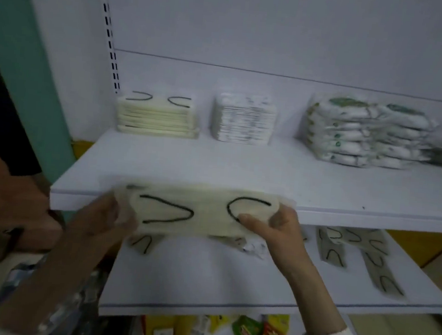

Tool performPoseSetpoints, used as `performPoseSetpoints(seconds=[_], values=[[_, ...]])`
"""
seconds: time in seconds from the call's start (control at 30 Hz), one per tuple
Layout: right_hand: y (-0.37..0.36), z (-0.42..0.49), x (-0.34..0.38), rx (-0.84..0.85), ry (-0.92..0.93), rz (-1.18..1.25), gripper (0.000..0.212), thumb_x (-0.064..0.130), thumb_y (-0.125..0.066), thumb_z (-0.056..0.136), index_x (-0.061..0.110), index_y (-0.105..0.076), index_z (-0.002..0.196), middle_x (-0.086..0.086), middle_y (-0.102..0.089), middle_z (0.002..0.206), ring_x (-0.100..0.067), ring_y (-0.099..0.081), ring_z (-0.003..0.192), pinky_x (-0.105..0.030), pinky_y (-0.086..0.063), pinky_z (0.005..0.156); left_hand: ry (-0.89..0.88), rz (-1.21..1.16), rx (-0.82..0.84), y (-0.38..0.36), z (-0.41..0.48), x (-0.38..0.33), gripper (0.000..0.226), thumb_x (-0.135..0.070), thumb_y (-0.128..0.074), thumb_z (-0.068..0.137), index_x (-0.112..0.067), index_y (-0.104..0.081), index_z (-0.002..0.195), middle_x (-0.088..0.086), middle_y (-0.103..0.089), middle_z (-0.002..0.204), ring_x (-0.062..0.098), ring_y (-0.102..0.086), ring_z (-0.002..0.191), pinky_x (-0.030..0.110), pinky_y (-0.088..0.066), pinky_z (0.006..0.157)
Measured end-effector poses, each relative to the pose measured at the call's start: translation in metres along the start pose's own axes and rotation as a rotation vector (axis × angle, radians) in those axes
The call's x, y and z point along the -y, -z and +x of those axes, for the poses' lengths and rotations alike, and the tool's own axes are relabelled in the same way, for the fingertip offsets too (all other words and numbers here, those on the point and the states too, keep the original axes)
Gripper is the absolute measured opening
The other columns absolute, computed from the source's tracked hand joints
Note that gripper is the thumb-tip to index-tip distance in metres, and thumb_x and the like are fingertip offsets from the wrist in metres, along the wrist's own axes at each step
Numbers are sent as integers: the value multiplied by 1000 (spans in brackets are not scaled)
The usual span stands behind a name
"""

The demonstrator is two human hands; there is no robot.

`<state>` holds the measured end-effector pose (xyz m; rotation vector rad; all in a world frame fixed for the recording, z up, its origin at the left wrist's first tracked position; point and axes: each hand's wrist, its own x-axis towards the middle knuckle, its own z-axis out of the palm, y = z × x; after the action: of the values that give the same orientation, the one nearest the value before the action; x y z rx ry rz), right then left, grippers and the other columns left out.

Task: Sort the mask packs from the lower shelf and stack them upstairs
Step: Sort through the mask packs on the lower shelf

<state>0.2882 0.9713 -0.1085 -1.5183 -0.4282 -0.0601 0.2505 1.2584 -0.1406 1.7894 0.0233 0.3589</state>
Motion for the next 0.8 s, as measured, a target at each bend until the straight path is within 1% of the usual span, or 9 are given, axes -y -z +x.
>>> performPoseSetpoints(seconds=[0.07,0.17,0.3,0.37,0.43,0.47,0.53,0.67,0.8], values=[[-2,29,18,7,28,-46,22,2,-72,78,16,-71,95,4,-75,90,-12,-70,89,-23,-55,75,-113,-18,-58,-7,28,-39,13,-28,-68,70,-29,-64,82,-8,-64,74,10,-57,74,24,-45,70],[-3,70,25,-28,43,-53,29,4,-75,77,16,-69,102,1,-74,99,-14,-69,95,-26,-54,79,-180,66,-156,-16,66,-64,17,5,-57,83,-1,-44,75,-2,-32,66,12,-35,63,21,-27,58],[-2,101,11,-6,40,-104,45,3,-79,72,13,-65,114,-4,-70,111,-19,-65,104,-34,-54,90,-109,53,-212,-22,90,-55,30,8,-56,83,-12,-41,66,-4,-30,63,8,-34,59,12,-25,52],[-2,106,-1,1,2,-115,52,2,-80,69,14,-62,116,-3,-68,111,-19,-64,105,-31,-54,89,-70,64,-203,-23,93,-44,34,8,-57,83,-17,-39,67,-2,-36,65,13,-39,65,11,-27,53],[-4,106,-10,4,-41,-116,59,1,-81,68,13,-58,121,-1,-66,113,-16,-63,105,-22,-53,84,11,-4,-179,-23,93,-36,24,8,-56,82,-13,-53,93,2,-52,78,17,-50,76,14,-37,62],[-6,105,-13,-2,-53,-108,61,2,-82,68,14,-56,122,-1,-65,115,-14,-63,104,-20,-52,82,38,-56,-178,-22,92,-35,34,9,-55,82,-14,-53,108,2,-57,84,15,-54,79,15,-41,63],[-10,107,-16,-23,-56,-72,63,6,-83,67,14,-55,123,-2,-65,117,-13,-63,104,-20,-52,81,65,-101,-160,-19,95,-35,44,10,-54,81,-15,-50,118,4,-60,90,15,-56,85,15,-44,65],[-19,112,-15,-74,-44,-20,61,8,-84,67,14,-56,121,4,-64,114,-10,-63,103,-19,-52,82,97,-70,-107,-17,97,-37,42,8,-55,80,-13,-55,116,10,-63,107,23,-57,100,28,-46,82],[-2,112,-20,-4,-60,-97,47,19,-86,64,18,-65,106,-3,-70,107,-22,-65,102,-35,-52,90,95,-43,-108,-8,96,-33,24,2,-51,88,-12,-59,106,5,-62,94,18,-53,87,24,-42,73]])
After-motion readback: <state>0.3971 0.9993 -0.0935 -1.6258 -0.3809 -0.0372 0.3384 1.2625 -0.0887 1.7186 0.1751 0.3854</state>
